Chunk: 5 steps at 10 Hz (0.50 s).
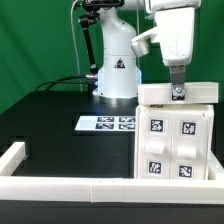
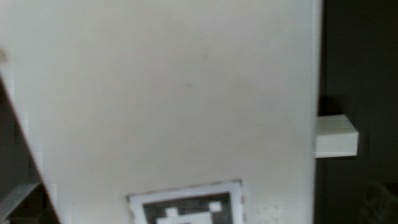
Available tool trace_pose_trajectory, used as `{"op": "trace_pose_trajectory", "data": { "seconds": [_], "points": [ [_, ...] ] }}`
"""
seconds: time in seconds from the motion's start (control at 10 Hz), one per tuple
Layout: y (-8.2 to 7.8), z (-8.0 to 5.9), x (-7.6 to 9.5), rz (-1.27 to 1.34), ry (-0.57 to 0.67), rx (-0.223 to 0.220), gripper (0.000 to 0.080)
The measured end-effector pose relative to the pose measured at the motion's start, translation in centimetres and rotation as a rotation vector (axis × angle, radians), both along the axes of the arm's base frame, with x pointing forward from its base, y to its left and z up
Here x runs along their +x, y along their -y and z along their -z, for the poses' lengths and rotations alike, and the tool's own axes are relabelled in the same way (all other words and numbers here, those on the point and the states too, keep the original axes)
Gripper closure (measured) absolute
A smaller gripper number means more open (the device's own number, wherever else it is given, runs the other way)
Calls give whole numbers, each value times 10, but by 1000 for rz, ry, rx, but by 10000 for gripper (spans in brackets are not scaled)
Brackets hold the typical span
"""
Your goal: Assemble cabinet
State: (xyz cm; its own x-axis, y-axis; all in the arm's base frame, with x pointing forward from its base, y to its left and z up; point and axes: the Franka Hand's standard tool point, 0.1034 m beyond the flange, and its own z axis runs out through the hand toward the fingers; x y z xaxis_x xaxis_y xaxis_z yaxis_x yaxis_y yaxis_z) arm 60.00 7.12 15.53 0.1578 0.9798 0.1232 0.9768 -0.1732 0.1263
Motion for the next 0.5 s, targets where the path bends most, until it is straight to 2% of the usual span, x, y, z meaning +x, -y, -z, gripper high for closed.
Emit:
{"op": "trace_pose_trajectory", "data": {
  "seconds": [0.1,0.2,0.3,0.5],
  "points": [
    [1,0,0,1,0,0,28],
    [1,0,0,2,0,0,206],
    [1,0,0,21,-2,3,242],
    [2,0,0,41,-4,6,242]
  ]
}}
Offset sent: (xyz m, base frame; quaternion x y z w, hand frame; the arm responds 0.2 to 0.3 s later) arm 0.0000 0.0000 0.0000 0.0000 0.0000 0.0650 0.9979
